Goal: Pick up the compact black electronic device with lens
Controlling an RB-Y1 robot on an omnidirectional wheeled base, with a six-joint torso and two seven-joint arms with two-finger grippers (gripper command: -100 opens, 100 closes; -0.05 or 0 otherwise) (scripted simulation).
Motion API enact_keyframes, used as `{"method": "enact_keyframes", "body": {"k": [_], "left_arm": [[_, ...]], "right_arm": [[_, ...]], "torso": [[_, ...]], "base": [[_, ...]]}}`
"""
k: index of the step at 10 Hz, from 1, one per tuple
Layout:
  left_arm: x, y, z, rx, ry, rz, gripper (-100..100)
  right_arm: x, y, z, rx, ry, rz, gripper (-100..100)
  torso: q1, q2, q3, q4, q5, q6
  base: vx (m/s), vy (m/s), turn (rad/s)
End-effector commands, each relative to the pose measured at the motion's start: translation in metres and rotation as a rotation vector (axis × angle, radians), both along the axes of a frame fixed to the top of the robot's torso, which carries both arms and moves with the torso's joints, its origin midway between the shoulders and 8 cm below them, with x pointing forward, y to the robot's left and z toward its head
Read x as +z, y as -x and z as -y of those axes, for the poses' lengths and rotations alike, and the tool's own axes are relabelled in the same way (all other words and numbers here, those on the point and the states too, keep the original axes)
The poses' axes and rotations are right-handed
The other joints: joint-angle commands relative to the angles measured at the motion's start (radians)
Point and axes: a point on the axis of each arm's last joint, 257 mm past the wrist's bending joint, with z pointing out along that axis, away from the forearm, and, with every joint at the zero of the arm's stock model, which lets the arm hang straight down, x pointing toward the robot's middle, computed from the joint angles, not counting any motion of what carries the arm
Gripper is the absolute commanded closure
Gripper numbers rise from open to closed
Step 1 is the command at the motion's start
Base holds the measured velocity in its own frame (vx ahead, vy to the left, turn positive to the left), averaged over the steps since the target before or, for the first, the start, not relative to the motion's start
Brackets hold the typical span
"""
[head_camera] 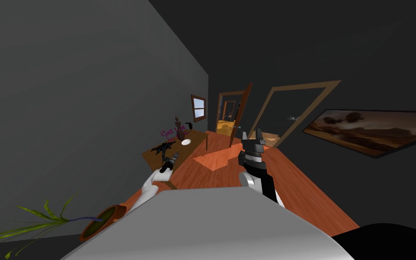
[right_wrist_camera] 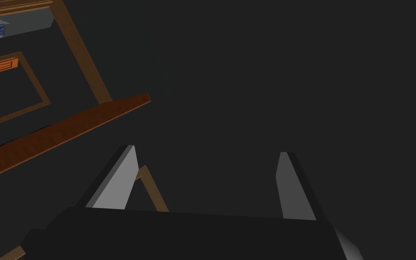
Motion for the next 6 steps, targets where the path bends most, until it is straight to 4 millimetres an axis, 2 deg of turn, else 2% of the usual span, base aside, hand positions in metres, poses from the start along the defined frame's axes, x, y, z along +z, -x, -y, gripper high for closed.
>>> {"method": "enact_keyframes", "body": {"k": [1, 3, 6], "left_arm": [[-0.014, 0.001, -0.012, 0.016, -0.019, -0.065, -100], [-0.038, 0.01, -0.025, 0.039, -0.032, -0.146, -100], [-0.061, 0.023, -0.038, 0.063, -0.044, -0.23, -100]], "right_arm": [[0.0, 0.0, 0.0, 0.0, 0.0, 0.0, 0], [0.0, 0.0, 0.0, 0.0, 0.0, 0.0, 0], [0.0, 0.0, 0.0, 0.0, 0.0, 0.0, 0]], "torso": [[0.0, 0.0, 0.0, 0.0, 0.0, 0.0], [-0.001, -0.001, -0.001, 0.0, 0.0, 0.0], [0.0, 0.0, 0.0, 0.0, 0.0, 0.0]], "base": [[0.034, -0.075, -0.041], [0.02, -0.068, -0.029], [0.015, -0.05, -0.023]]}}
